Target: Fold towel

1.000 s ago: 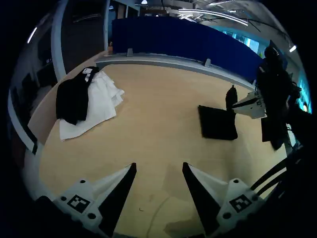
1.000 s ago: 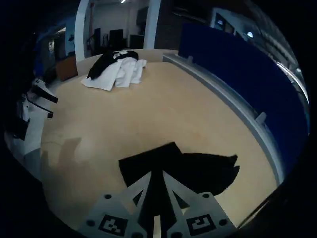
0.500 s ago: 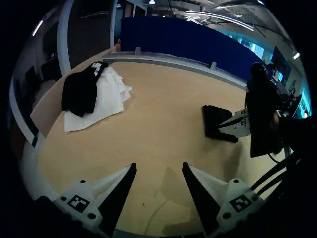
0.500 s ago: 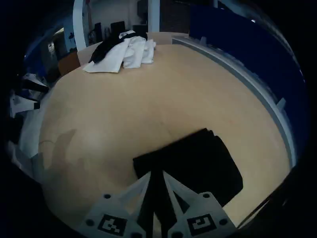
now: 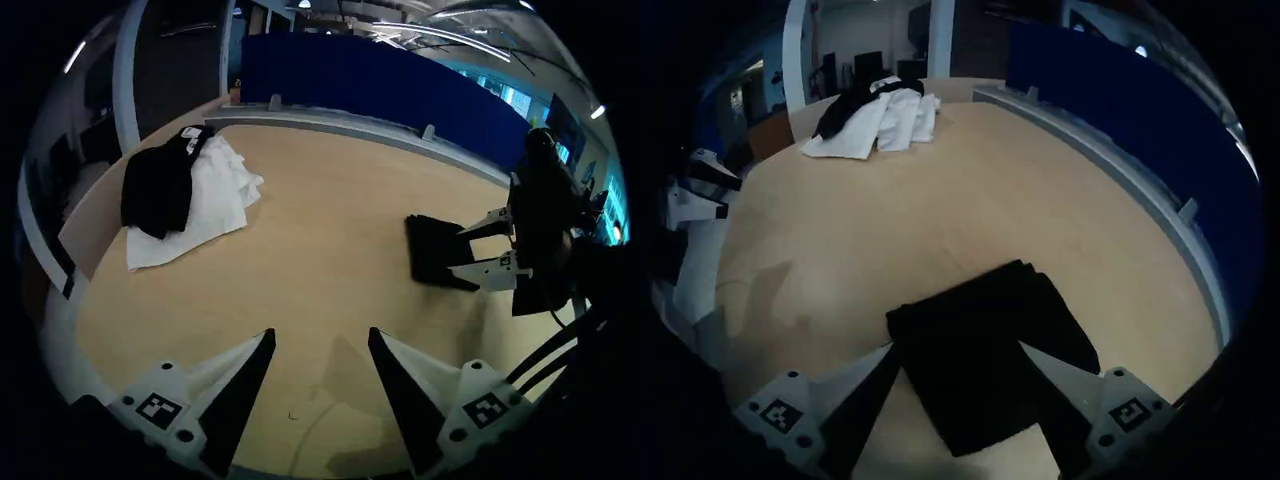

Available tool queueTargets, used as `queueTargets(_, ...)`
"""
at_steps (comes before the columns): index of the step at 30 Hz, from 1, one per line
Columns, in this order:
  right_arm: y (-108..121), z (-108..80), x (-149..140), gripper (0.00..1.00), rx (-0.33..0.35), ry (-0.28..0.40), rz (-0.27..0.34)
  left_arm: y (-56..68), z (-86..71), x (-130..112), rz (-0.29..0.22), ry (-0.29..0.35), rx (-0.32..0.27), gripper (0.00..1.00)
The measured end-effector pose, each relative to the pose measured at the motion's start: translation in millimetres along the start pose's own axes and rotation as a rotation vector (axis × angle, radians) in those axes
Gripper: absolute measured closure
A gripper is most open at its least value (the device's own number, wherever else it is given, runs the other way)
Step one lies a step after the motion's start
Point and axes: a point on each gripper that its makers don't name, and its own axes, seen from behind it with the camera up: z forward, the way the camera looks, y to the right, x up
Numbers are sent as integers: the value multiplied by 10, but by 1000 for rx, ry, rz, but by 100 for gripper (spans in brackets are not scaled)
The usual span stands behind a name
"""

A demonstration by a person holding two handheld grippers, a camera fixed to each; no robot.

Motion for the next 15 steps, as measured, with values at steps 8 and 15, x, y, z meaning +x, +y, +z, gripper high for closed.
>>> queueTargets(8,55,-110,-123,0,-22,-4,19,8,11,5,4,-1,-2,14)
queueTargets(15,69,-246,-387,0,-42,-27,53,13,8,14,7,0,-1,14)
